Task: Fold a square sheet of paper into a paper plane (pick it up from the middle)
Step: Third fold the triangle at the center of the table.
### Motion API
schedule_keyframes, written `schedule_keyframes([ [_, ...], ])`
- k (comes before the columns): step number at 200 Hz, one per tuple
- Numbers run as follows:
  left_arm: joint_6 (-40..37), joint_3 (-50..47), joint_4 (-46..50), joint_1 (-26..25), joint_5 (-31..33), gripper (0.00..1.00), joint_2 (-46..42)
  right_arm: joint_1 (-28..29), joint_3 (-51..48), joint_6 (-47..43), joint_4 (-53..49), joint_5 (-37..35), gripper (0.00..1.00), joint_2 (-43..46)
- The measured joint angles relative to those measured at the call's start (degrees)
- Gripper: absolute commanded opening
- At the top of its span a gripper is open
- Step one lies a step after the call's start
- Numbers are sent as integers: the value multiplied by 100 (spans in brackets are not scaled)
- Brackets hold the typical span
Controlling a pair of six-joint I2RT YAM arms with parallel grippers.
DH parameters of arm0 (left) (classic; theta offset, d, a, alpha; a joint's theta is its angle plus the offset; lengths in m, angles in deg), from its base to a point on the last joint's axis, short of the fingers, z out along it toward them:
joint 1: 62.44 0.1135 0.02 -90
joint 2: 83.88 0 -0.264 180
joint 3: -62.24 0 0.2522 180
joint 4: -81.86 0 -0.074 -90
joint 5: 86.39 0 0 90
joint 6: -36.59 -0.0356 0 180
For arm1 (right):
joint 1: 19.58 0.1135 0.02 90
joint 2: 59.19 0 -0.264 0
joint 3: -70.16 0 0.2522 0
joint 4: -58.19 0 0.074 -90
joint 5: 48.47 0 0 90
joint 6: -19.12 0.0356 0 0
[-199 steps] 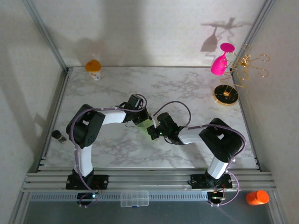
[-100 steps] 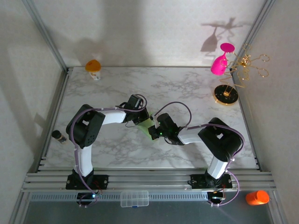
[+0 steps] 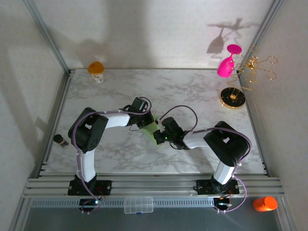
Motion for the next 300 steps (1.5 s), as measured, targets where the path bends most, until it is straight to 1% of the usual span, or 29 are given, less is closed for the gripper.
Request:
schedule_keyframes([
  [22,15,13,70,74,-42,14,-63,0,4,4,11,2,6,-13],
  [78,20,-52,74,232,-42,14,-332,0,9,4,11,2,6,-17],
  [103,101,-378,63,232,-63,14,-688,0,9,4,11,2,6,-20],
  [131,332,-887,-52,197,-103,14,-1287,-7,13,4,7,4,6,-22],
  [158,695,-1351,-350,26,-155,14,-1615,-11,37,4,9,7,6,-46],
  [189,1073,-1698,-610,-214,-216,14,-1641,-17,50,4,7,7,6,-57],
  [226,1335,-1792,-837,-310,-210,13,-1637,-17,52,4,9,7,6,-61],
  [300,1375,-1869,-894,-313,-208,12,-1388,-26,63,4,4,4,6,-70],
])
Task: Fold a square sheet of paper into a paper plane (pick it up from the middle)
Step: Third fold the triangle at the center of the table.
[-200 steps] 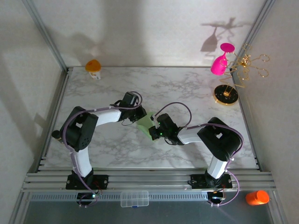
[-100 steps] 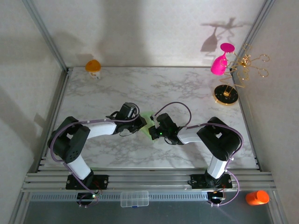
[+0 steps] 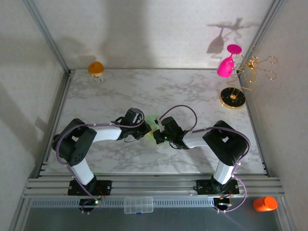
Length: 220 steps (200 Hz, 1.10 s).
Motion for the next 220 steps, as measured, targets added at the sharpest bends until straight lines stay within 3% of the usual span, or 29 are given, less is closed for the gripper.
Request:
schedule_keyframes([
  [179,-7,-144,-103,0,42,11,131,-11,63,28,4,2,6,-66],
  [220,-7,-144,-103,2,46,10,149,-13,74,87,0,2,10,-68],
])
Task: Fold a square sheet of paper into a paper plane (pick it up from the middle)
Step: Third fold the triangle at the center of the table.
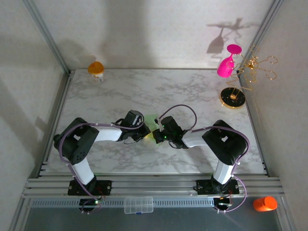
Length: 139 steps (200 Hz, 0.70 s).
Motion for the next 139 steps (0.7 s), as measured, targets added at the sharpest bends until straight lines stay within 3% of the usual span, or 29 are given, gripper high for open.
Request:
schedule_keyframes([
  [38,2,2,-2,0,22,9,11,-59,59,138,-146,90,25,57],
  [94,2,2,-2,0,39,8,15,-350,7,304,-214,238,32,654],
  [109,2,4,-4,0,37,8,20,-387,-48,358,-225,284,32,879],
  [139,4,9,-4,0,39,7,22,-411,-76,358,-278,579,21,1196],
])
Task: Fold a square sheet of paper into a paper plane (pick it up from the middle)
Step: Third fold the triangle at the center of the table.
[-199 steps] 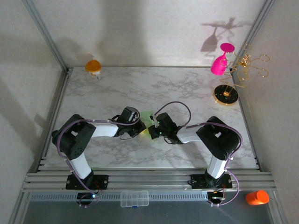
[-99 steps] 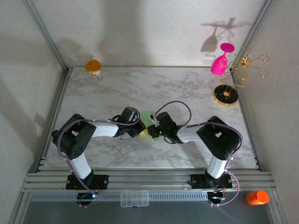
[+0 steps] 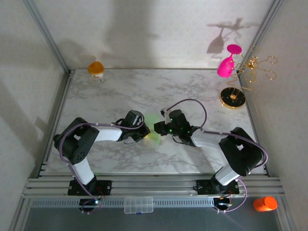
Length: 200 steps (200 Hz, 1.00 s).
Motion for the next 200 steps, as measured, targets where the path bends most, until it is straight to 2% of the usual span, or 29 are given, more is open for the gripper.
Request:
schedule_keyframes([
  [30,15,0,0,0,0,7,0,11,-201,-22,-116,472,13,33],
  [68,72,0,-9,0,24,6,0,136,-225,-105,-262,844,10,-125],
  [137,153,-2,-105,0,66,6,37,232,61,-105,-468,1091,9,-686],
  [200,153,0,-146,0,66,6,59,243,260,-103,-739,944,8,-916],
])
